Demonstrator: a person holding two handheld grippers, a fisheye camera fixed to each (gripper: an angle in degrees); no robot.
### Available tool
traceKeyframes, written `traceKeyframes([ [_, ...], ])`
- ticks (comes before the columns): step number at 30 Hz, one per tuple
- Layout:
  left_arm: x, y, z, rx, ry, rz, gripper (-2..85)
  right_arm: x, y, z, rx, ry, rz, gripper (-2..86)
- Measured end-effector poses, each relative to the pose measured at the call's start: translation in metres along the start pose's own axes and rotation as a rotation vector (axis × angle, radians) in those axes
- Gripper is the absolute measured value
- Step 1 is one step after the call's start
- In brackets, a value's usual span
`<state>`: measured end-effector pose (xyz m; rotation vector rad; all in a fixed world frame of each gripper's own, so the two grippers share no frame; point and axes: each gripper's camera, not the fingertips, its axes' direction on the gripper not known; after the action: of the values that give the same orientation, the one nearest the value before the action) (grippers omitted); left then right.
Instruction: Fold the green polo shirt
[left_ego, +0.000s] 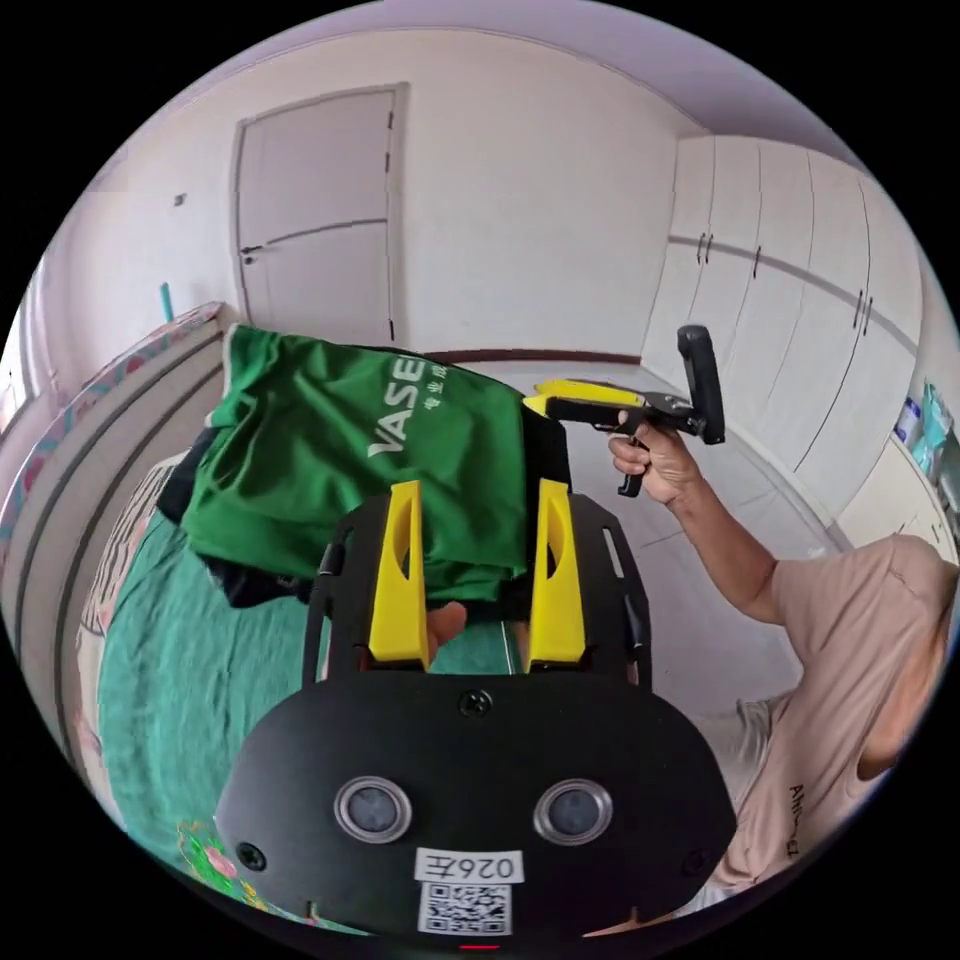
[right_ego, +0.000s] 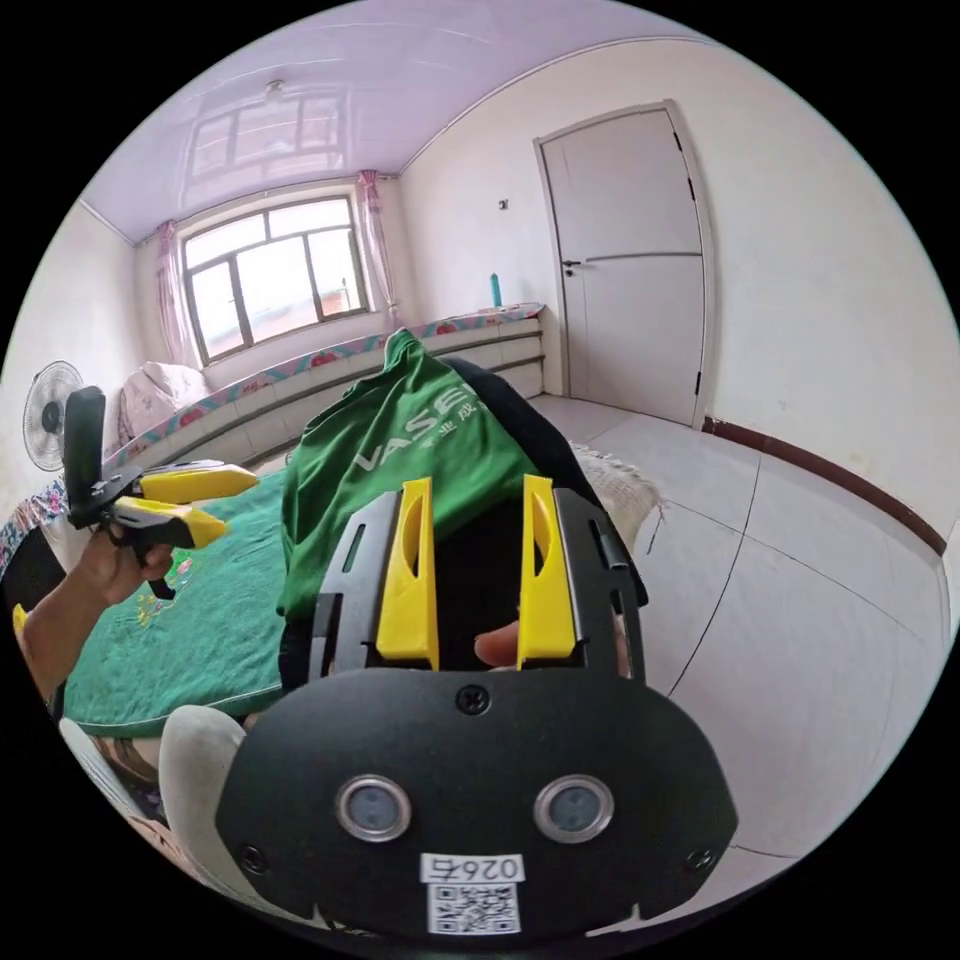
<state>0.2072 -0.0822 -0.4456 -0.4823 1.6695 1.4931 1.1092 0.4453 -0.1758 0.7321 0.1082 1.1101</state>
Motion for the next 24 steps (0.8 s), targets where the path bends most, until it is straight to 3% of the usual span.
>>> traceKeyframes([
  [5,0.017,-0.064,0.064,-0.298,-0.108,0.172,15.1,0.017,0.024,0.028,-0.027,0.011,-0.035,8.8],
  [10,0.015,-0.101,0.047,-0.362,-0.179,0.263,6.3,0.009,0.036,0.054,-0.105,0.094,-0.115,2.8],
  [16,-0.014,-0.116,-0.022,-0.281,-0.220,0.216,1.6,-0.037,0.026,0.009,0.012,0.012,-0.216,-1.0],
  [24,-0.036,-0.051,-0.243,0.096,-0.243,0.049,0.9,-0.174,-0.017,-0.102,0.291,-0.464,-0.312,-1.2],
])
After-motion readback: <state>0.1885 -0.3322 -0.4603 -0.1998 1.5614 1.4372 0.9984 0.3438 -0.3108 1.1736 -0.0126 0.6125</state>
